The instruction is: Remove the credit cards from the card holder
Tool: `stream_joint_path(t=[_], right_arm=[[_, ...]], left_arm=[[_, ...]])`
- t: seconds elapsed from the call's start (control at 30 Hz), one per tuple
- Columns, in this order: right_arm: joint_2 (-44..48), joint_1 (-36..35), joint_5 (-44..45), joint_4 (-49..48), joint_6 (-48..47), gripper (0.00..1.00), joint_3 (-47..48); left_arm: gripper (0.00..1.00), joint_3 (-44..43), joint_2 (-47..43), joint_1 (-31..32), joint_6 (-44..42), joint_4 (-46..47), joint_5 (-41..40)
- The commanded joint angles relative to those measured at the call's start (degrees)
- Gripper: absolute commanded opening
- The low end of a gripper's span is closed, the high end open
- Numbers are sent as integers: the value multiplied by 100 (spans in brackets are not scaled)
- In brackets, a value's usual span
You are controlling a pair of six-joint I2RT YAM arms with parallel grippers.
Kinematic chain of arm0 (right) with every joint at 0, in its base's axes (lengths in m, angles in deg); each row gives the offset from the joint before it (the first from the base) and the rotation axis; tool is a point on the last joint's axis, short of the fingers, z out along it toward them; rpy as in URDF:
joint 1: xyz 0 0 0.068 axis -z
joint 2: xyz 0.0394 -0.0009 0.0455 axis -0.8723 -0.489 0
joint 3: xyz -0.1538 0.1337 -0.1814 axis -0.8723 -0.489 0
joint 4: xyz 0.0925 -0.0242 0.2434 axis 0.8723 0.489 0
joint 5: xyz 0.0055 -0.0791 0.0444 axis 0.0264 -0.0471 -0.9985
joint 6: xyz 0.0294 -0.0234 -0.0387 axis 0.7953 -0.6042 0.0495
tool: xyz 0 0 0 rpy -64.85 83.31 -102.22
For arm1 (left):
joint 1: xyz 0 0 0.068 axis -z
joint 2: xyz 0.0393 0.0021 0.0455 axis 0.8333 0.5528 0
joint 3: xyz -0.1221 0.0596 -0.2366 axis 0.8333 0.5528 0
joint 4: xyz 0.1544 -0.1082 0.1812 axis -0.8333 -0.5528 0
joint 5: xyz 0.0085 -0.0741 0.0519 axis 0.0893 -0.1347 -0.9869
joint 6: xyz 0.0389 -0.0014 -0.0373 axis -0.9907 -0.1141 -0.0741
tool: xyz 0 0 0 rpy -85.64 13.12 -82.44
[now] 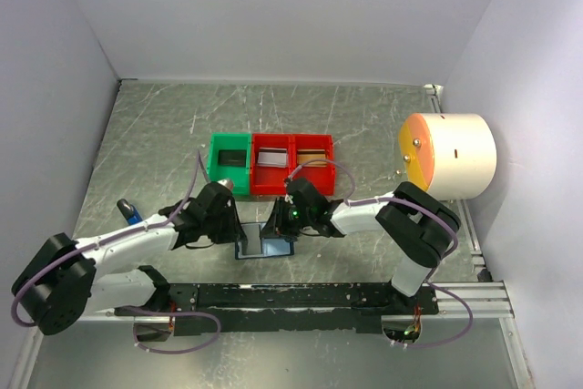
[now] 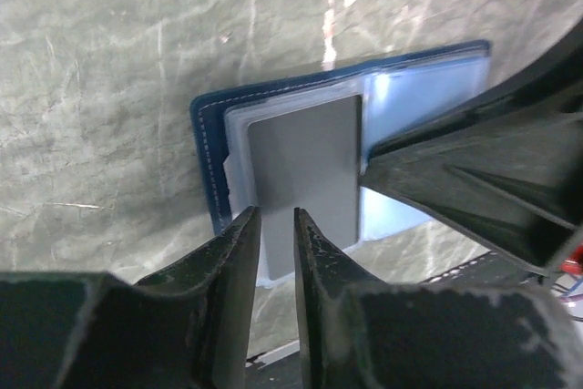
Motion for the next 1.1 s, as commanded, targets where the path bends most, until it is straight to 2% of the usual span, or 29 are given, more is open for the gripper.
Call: stream_joint_path(t=[0.0, 0.13, 0.3, 0.37, 0.57, 0.77, 1.07], right_arm=[[-104, 12, -129, -166, 68, 21, -101], [-181, 12, -356, -505, 164, 24, -174], [-287, 12, -518, -799, 259, 24, -219], [-250, 12, -524, -883, 297, 21, -280], [-14, 50, -448, -987, 310, 0, -445], [192, 300, -582, -1219, 375, 0, -766], [315, 472, -769, -1033, 132, 0, -801]], left_arm=[[29, 262, 264, 31, 93, 562, 336], [21, 427, 265, 34, 147, 687, 371], [19, 503, 225, 36, 191, 611, 333], [19, 524, 204, 31, 222, 600, 316], [19, 510, 187, 32, 237, 360, 169], [19, 496, 203, 34, 258, 155, 26], [18, 525, 137, 34, 256, 45, -78]])
